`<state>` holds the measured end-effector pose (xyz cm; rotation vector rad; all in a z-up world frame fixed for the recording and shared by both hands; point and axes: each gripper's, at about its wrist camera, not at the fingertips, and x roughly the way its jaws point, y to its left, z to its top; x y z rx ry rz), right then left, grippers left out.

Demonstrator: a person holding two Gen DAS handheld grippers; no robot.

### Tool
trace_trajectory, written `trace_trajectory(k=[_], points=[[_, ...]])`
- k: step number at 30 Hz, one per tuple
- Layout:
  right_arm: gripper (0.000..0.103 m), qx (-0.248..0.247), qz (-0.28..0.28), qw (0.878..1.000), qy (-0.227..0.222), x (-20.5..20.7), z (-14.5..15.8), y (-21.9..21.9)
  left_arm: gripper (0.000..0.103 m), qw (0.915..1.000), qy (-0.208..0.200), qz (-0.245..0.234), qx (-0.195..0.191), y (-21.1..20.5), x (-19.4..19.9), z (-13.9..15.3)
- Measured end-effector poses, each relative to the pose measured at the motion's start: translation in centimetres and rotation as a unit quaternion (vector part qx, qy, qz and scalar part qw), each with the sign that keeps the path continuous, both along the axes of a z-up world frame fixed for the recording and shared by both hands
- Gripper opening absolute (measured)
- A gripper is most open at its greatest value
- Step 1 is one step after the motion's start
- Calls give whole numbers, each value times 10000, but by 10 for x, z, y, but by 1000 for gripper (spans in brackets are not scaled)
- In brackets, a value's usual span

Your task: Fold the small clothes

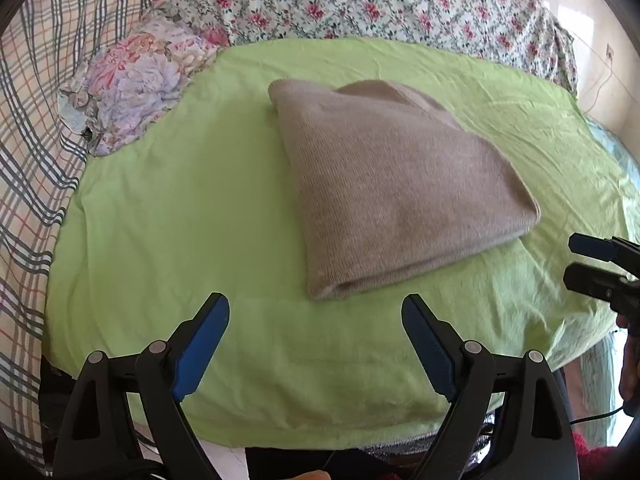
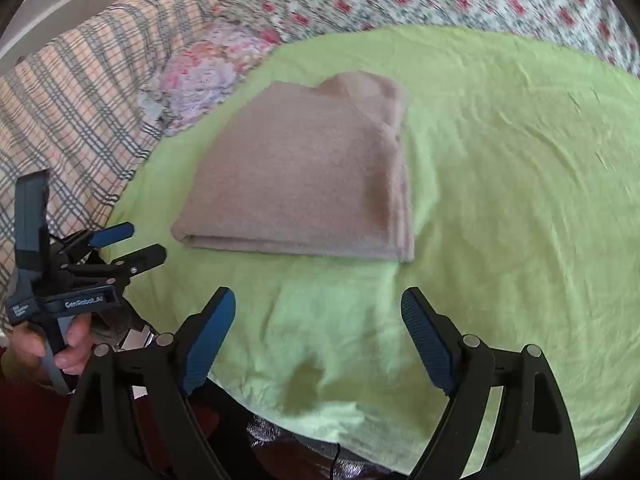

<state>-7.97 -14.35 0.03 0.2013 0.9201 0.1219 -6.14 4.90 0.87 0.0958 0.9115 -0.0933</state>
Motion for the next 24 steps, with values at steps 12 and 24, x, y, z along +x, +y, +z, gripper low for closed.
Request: trace_trajectory(k=[12, 24], points=[[85, -450, 170, 9986, -211, 28, 10, 7, 89, 9997, 51, -42, 255, -14, 25, 4], [85, -675, 222, 9975, 21, 60, 12, -5, 89, 9996, 168, 21, 239, -21, 56, 9]])
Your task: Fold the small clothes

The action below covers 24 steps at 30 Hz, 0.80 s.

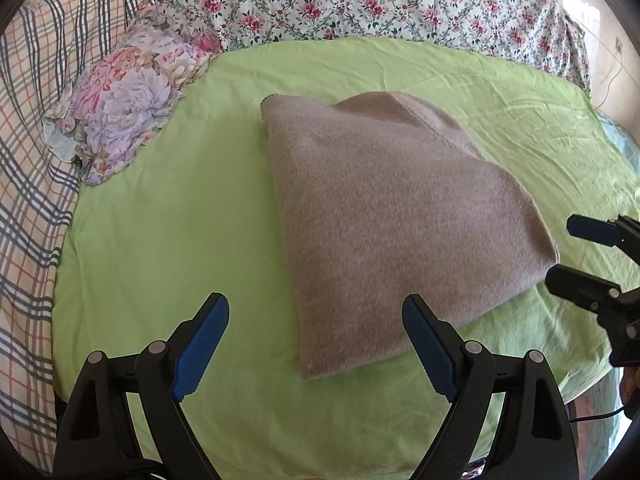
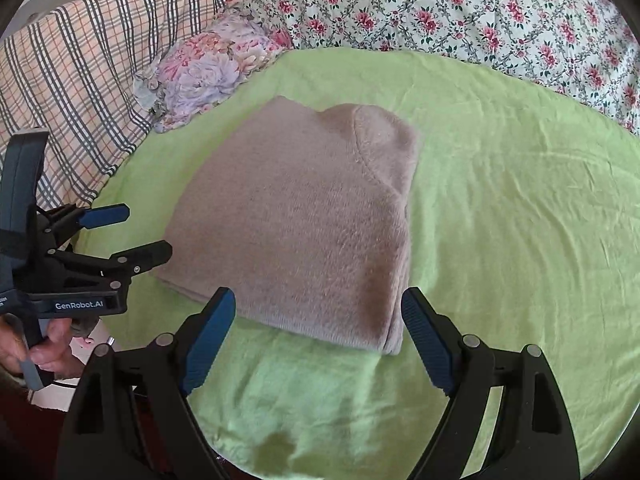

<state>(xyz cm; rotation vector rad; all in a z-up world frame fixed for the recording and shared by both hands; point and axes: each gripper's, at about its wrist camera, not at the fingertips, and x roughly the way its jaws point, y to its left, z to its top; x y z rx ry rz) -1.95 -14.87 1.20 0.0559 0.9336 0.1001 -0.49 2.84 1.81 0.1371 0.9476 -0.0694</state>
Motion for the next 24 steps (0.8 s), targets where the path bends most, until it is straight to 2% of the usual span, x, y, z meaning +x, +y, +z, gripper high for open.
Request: trace_trajectory(k=[5, 11, 24], points=[[85, -39, -8, 10000, 79, 13, -1, -3, 89, 10000, -40, -4, -27, -2, 9, 3], [85, 219, -166, 9996, 63, 28, 2, -10, 89, 10000, -30, -7, -92, 0, 16, 4], [85, 421, -255, 9987, 98, 43, 0, -22, 90, 9998, -74, 132, -129, 4, 29, 9]])
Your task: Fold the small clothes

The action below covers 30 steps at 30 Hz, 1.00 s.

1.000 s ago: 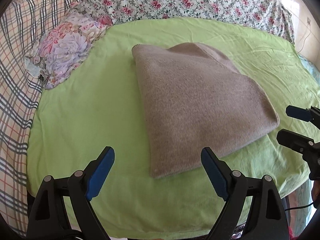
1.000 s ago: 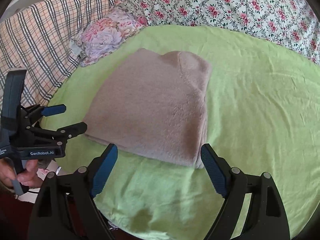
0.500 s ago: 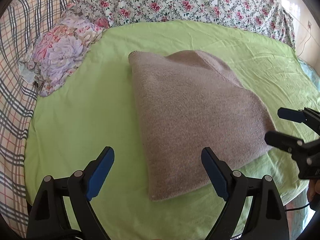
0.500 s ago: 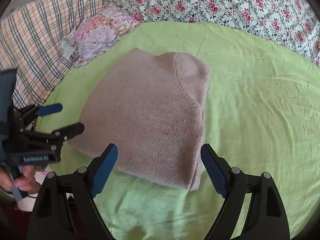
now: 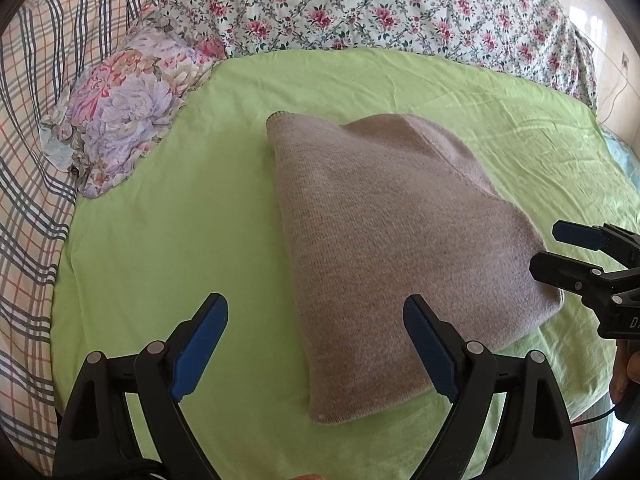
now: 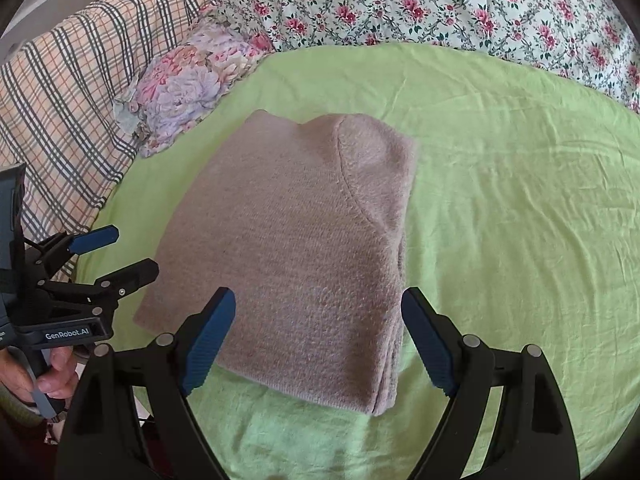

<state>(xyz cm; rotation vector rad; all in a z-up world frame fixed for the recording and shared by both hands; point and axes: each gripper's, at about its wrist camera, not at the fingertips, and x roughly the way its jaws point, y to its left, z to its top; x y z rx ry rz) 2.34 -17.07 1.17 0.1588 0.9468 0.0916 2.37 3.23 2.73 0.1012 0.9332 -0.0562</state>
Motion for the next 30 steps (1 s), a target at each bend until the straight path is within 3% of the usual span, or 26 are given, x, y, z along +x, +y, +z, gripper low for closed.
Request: trace_trajectory(k=[9, 13, 15, 16, 17, 18, 21, 25, 30], points=[[85, 937, -415, 9947, 19, 20, -11, -31, 90, 9990, 83, 115, -420, 13, 20, -3], [85, 1641, -789, 9830, 218, 35, -31, -55, 90, 9982, 113, 230, -539, 22, 31, -5], [71, 1860, -843, 9780, 429, 45, -46, -60, 90, 9977, 158, 296, -590, 27, 37, -10], [44, 1880, -802, 9774, 548, 49, -52, -58, 90, 9974, 199, 306, -618, 28, 39, -12], [27, 1799, -795, 9787, 584, 51, -54, -56, 90, 9970, 275, 319, -654, 30, 41, -17], [23, 1763, -734, 9803, 512, 50, -52, -54, 90, 9967, 311, 323, -679, 30, 41, -19], [18, 1403, -602, 9880, 240, 43, -33, -52, 90, 9960, 373, 266, -770, 28, 39, -24], [18, 944, -526, 9929, 496, 52, -52, -50, 91, 9963, 485, 46, -709, 16, 39, -35], [19, 782, -640, 9937, 493, 51, -53, -49, 92, 9955, 637, -32, -699, 11, 36, -53]])
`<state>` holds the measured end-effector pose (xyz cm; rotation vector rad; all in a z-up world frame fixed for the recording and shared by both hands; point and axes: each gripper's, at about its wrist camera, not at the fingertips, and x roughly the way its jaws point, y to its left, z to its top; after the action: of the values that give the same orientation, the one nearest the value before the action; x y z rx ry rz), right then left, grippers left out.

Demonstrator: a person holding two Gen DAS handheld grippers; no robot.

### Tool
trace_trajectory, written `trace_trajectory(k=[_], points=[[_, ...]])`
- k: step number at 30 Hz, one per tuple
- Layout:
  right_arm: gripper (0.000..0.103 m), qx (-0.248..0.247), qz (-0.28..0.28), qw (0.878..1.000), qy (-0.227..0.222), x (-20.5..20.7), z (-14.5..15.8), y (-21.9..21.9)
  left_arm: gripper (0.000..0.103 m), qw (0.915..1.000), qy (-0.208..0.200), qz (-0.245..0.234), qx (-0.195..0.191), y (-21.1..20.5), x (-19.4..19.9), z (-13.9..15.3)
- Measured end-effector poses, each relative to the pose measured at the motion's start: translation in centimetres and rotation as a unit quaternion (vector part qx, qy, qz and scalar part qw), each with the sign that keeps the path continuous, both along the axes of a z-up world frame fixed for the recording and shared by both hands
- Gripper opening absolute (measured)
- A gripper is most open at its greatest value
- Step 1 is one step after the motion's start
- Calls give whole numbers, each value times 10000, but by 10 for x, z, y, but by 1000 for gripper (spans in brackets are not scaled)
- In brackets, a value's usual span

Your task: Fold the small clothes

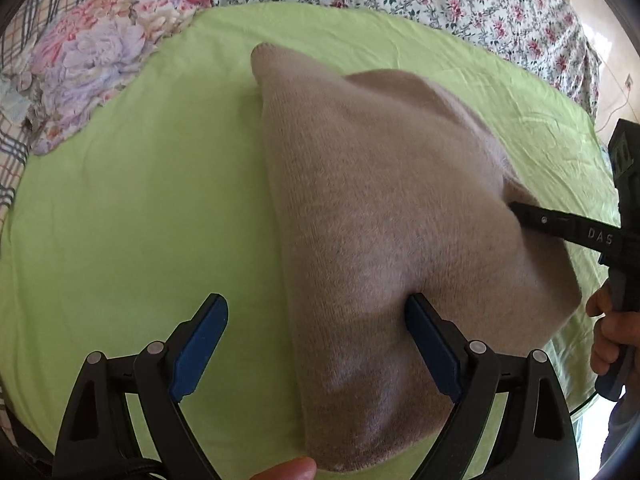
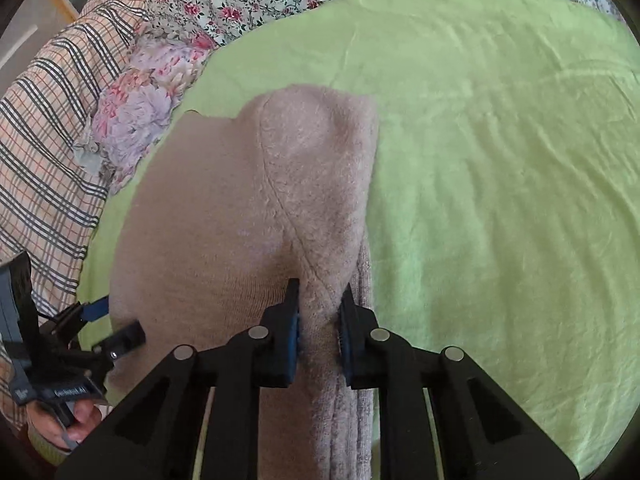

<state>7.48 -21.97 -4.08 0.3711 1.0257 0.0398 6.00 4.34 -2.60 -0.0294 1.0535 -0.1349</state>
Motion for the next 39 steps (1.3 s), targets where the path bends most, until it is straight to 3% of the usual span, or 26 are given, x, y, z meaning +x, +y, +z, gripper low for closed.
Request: trace_trajectory(k=[5, 9, 14, 17, 27, 39], points=[[29, -260, -67, 9996, -64, -13, 17, 9, 91, 10000, -68, 33, 61, 4, -7, 8], [31, -386, -64, 9989, -273, -32, 38, 17, 91, 9999, -63, 18, 76, 5, -19, 13], [51, -449, -56, 9971, -609, -53, 61, 24, 91, 9997, -171, 2, 167, 2, -37, 23], [57, -528, 10, 9958, -748, -65, 69, 34, 91, 9995, -218, 17, 215, 1, -48, 29], [61, -782, 437, 9938, -661, -95, 61, 65, 93, 9977, -338, 67, 592, -3, -69, 41], [69, -1205, 726, 9881, -625, -115, 55, 81, 94, 9960, -468, 60, 753, -5, -85, 47]])
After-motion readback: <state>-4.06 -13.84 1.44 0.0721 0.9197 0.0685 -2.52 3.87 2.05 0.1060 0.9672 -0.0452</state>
